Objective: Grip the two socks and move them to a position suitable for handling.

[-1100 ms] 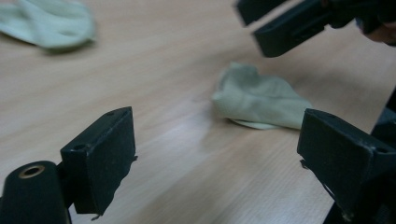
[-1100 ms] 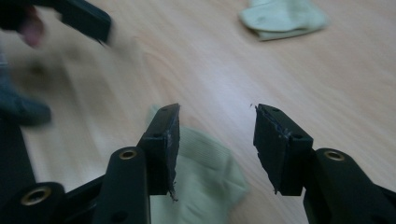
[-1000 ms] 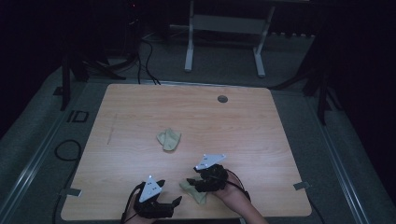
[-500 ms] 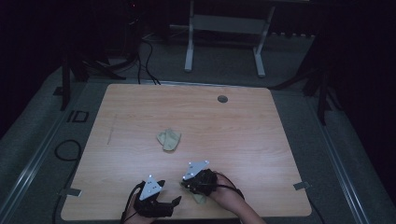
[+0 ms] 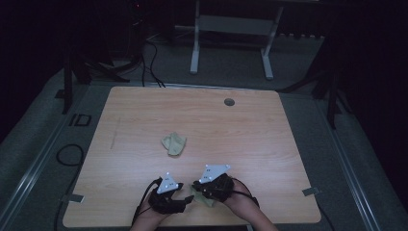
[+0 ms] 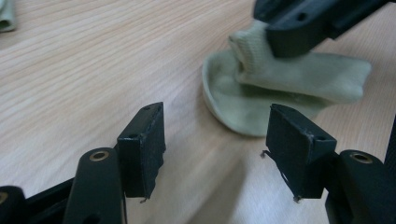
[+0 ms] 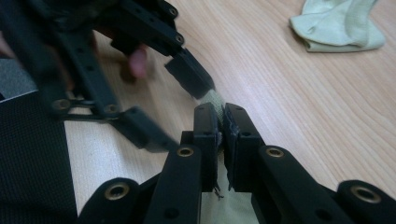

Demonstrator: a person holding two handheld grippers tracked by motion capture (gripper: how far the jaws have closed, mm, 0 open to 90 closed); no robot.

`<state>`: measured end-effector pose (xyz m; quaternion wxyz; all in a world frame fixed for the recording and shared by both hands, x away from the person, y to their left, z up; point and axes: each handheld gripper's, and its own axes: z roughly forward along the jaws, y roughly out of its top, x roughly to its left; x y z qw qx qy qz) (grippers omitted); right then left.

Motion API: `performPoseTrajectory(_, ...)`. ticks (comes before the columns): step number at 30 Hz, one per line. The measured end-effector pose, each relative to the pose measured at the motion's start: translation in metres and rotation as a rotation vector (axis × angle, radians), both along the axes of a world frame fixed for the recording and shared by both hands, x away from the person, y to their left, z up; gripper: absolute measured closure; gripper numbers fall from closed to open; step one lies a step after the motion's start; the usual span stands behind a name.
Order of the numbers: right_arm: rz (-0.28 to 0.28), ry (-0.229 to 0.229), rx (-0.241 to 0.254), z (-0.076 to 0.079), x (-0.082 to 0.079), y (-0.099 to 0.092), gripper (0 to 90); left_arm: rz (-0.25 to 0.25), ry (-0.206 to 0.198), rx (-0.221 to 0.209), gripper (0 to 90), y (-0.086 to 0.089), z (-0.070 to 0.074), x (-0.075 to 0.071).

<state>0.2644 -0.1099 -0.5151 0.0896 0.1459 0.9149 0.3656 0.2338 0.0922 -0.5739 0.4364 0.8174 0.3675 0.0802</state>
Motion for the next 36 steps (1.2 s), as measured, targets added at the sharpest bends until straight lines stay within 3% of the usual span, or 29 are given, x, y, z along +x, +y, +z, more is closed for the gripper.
performPoseTrajectory(3,-0.004,0.002,0.010,0.001,0.001,-0.003,84.0,-0.015,0.027,0.008,42.4,-0.005,-0.001,0.009)
performPoseTrajectory(6,-0.010,-0.003,0.010,0.001,0.001,-0.006,84.0,-0.015,0.052,0.001,54.8,-0.011,0.000,0.016)
performPoseTrajectory(11,-0.028,-0.003,0.027,0.004,0.001,-0.013,84.0,-0.015,0.036,0.045,88.0,-0.020,0.000,0.017)
performPoseTrajectory(13,-0.041,-0.017,0.032,0.007,0.001,-0.017,83.9,-0.003,0.028,0.060,88.9,-0.022,0.003,0.015)
performPoseTrajectory(18,-0.089,-0.032,0.064,0.019,0.001,-0.036,83.9,0.045,-0.038,0.066,89.1,-0.010,0.016,0.006)
performPoseTrajectory(24,-0.173,-0.021,0.084,0.026,0.001,-0.064,83.1,0.114,-0.042,0.078,89.2,0.007,0.022,-0.007)
performPoseTrajectory(28,-0.222,0.020,0.097,0.015,0.001,-0.080,84.2,0.134,-0.024,0.096,89.1,0.013,0.019,-0.016)
performPoseTrajectory(30,-0.244,0.041,0.087,0.005,0.001,-0.086,84.5,0.126,0.007,0.070,88.9,0.015,0.016,-0.019)
performPoseTrajectory(31,-0.253,0.062,0.088,-0.001,0.001,-0.088,84.5,0.121,0.020,0.077,88.8,0.015,0.014,-0.019)
performPoseTrajectory(33,-0.265,0.063,0.055,-0.011,0.000,-0.089,84.5,0.136,0.007,0.110,88.7,0.015,0.010,-0.019)
performPoseTrajectory(34,-0.270,0.067,0.043,-0.015,0.000,-0.089,84.4,0.141,0.021,0.108,88.6,0.016,0.008,-0.017)
performPoseTrajectory(36,-0.267,0.078,0.050,-0.020,0.000,-0.090,84.3,0.149,0.023,0.121,87.9,0.017,0.007,-0.014)
